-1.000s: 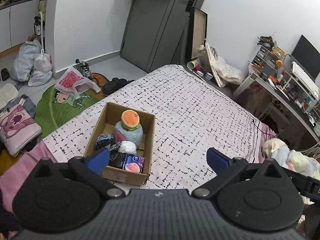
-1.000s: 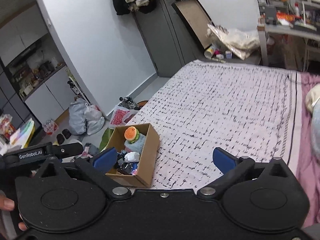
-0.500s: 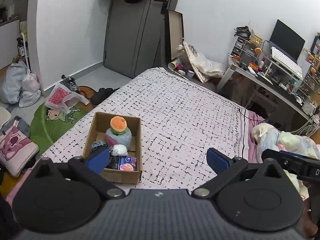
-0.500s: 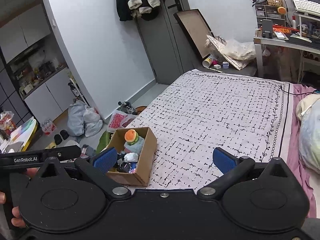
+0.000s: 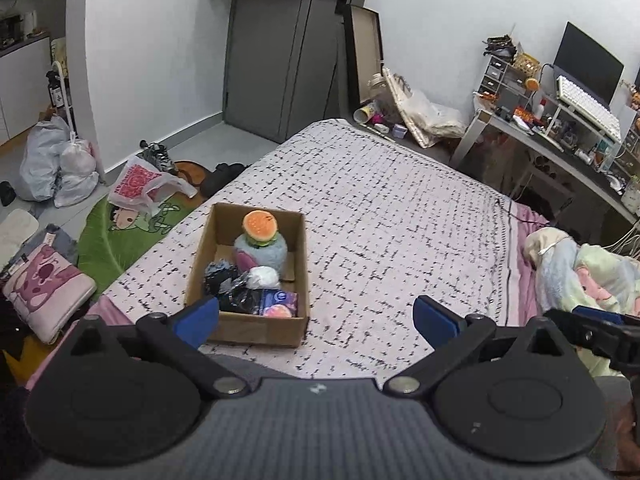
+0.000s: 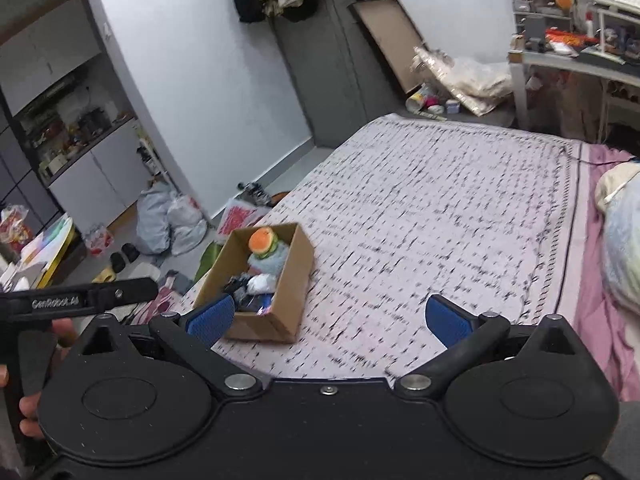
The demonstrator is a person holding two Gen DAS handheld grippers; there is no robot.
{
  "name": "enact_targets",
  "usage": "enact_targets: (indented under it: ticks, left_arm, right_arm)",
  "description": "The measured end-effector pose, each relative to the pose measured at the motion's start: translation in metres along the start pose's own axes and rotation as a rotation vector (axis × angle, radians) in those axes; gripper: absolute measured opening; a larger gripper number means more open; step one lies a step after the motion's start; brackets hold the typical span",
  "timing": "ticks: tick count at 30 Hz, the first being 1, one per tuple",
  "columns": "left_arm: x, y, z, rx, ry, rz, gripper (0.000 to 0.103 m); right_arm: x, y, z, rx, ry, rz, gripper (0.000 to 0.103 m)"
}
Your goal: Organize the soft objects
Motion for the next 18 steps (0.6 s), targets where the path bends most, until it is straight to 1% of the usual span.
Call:
enact_targets:
  ticks: [8,18]
  left_arm:
    - [-0.007,0.006,0.008,-0.021,-0.025,0.004,0.102]
    - [-0.008,0.008,0.012,-0.024,-0.027,0.013,0.102]
  right_arm:
    - [-0.010,0.014,0.015,-0.056,-0.010,-0.022,0.103]
    - [-0.009,0.015,0.017,-0.064,0.004,-0.013,0.103]
Point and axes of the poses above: each gripper's, at about its wrist camera, not at the fingertips, and z roughly the way its jaws point, x to its right, y to its underside, the point moved 9 cm from there along z, roughly the way its jaws point, and after that the axes turned 15 degrees about -y, right-handed, at the moved point
